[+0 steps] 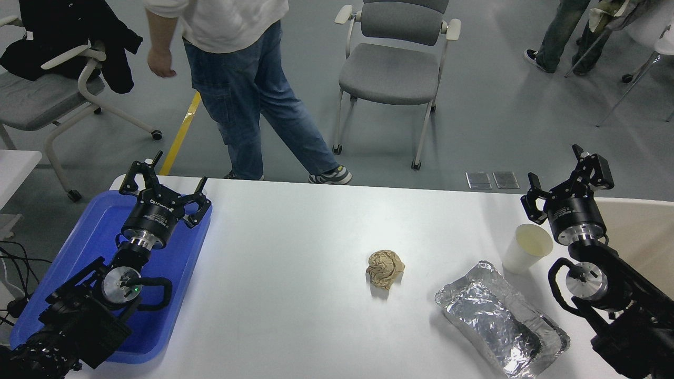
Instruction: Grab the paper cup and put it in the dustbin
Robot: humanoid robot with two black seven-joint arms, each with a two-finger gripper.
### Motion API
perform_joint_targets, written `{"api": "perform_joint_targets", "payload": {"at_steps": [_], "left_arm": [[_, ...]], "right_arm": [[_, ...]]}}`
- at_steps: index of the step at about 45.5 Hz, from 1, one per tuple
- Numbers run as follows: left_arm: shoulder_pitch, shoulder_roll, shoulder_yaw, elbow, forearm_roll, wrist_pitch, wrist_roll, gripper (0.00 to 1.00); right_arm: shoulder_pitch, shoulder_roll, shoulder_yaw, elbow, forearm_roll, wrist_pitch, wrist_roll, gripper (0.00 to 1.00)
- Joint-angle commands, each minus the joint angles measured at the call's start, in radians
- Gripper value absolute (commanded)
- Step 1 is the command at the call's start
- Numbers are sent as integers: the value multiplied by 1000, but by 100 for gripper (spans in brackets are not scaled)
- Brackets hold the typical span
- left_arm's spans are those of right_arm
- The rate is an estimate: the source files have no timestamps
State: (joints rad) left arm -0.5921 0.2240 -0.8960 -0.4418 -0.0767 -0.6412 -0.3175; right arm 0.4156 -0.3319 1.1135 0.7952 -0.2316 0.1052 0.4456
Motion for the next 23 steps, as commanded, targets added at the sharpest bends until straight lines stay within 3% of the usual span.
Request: {"api": "perform_joint_targets", "payload": {"at_steps": [1, 23], "left_arm": [[0, 0, 0, 0, 0, 0, 0, 100], [0, 0, 0, 0, 0, 0, 0, 100]], "right_arm": [[2, 1, 0, 1, 0, 1, -1, 100], [2, 1, 0, 1, 0, 1, -1, 100]]}}
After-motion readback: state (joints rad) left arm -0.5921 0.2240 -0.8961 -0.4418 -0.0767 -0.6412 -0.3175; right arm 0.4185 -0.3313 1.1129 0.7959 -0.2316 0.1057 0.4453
